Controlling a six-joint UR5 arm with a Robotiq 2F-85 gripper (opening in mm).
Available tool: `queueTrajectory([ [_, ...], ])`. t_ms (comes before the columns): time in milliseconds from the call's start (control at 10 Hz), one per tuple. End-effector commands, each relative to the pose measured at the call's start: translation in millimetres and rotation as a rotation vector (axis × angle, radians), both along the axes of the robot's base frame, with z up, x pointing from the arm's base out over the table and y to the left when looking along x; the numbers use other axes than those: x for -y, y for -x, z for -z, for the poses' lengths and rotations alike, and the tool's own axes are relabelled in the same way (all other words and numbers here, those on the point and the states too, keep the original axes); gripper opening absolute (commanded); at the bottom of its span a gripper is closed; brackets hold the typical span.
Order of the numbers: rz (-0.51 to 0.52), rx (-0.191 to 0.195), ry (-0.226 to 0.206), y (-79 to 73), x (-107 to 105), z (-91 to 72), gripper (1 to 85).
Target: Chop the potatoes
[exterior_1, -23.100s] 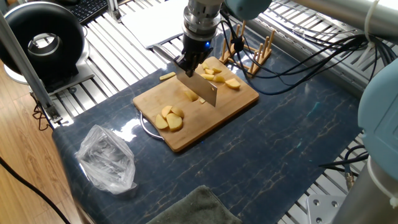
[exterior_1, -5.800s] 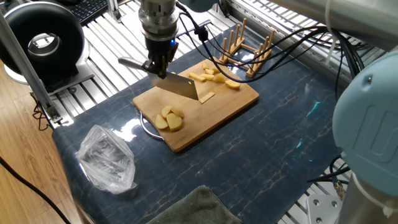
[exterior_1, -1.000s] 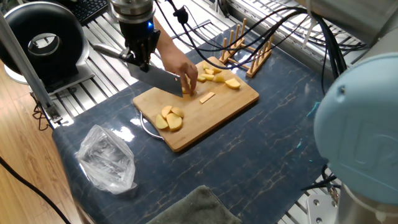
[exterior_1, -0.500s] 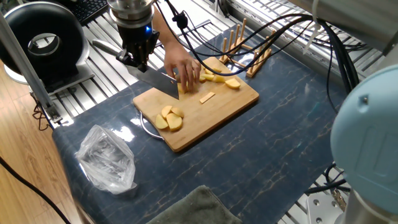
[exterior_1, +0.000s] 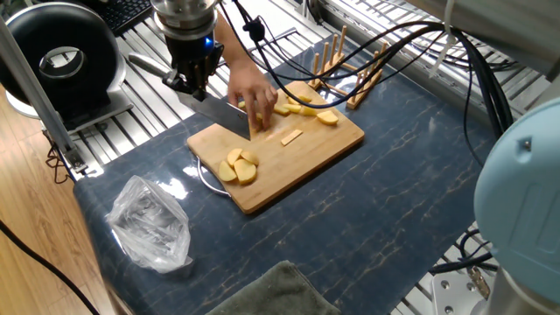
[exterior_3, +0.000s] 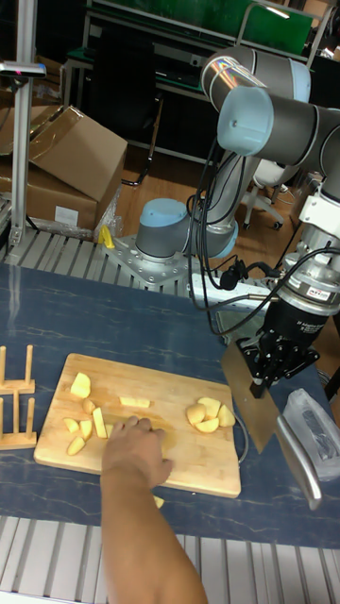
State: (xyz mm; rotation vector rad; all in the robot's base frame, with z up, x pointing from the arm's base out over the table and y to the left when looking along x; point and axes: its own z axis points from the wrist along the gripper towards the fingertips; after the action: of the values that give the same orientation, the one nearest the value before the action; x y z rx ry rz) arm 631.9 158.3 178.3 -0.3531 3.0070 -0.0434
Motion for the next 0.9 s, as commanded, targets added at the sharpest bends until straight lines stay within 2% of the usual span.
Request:
queueTrajectory([
  [0,0.007,0.000,-0.020,-0.3,-3.3,-1.3,1.0],
  [400,0.000,-0.011,-0.014,-3.1,3.1,-2.7,1.0],
  [700,-0.037,-0.018,0.017,-13.9,30.7,-13.3,1.0],
  [800,-0.049,-0.035,0.046,-17.2,49.3,-16.7,1.0],
])
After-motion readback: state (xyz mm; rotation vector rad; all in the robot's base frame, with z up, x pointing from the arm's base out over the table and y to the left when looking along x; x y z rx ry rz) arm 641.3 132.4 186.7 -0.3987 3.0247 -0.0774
